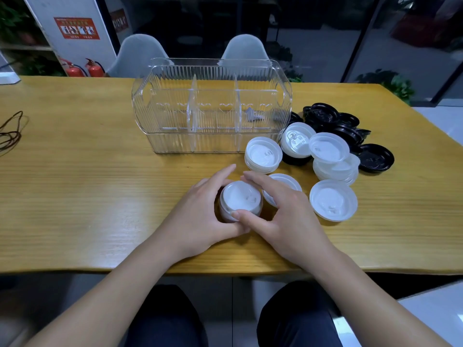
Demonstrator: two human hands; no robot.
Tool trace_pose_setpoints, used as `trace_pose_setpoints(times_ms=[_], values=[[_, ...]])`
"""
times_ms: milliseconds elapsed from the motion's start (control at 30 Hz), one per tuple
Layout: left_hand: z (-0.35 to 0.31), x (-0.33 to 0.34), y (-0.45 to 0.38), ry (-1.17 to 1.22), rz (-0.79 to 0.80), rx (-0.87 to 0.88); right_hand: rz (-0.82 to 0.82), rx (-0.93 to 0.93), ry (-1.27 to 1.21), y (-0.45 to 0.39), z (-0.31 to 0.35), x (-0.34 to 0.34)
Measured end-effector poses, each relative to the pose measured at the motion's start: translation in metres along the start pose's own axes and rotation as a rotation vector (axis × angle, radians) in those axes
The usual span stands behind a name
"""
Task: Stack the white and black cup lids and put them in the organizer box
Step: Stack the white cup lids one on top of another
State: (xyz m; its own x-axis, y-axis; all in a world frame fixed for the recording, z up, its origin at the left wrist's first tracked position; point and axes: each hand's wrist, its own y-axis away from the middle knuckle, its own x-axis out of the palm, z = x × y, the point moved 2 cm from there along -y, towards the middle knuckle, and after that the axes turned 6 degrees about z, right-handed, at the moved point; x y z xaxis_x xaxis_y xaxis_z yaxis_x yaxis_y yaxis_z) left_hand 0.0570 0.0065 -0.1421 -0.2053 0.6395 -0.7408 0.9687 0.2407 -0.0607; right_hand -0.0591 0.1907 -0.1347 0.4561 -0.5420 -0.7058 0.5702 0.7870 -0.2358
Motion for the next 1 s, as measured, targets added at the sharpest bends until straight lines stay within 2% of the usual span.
trace_pose_setpoints(times_ms=[200, 300, 533, 633, 733, 1000], values=[[-0.002, 0.000, 0.001, -0.040, -0.027, 0.028, -0.026, -0.020, -0.008, 0.003, 0.000, 0.000], [-0.002, 0.000, 0.001, -0.047, -0.050, 0.029, -0.093, -0.040, 0.005, 0.005, -0.005, -0.001], [-0.003, 0.001, -0.001, -0.061, -0.103, 0.005, -0.309, -0.104, 0.136, 0.018, -0.014, -0.014], [-0.004, 0.001, 0.000, -0.070, -0.108, -0.009, -0.361, -0.109, 0.314, 0.018, -0.021, -0.014], [-0.005, 0.000, 0.000, -0.072, -0.112, -0.014, -0.364, -0.052, 0.448, 0.016, -0.028, -0.010], [-0.007, 0.000, 0.002, -0.077, -0.111, -0.019, -0.318, -0.038, 0.468, 0.014, -0.032, -0.008]])
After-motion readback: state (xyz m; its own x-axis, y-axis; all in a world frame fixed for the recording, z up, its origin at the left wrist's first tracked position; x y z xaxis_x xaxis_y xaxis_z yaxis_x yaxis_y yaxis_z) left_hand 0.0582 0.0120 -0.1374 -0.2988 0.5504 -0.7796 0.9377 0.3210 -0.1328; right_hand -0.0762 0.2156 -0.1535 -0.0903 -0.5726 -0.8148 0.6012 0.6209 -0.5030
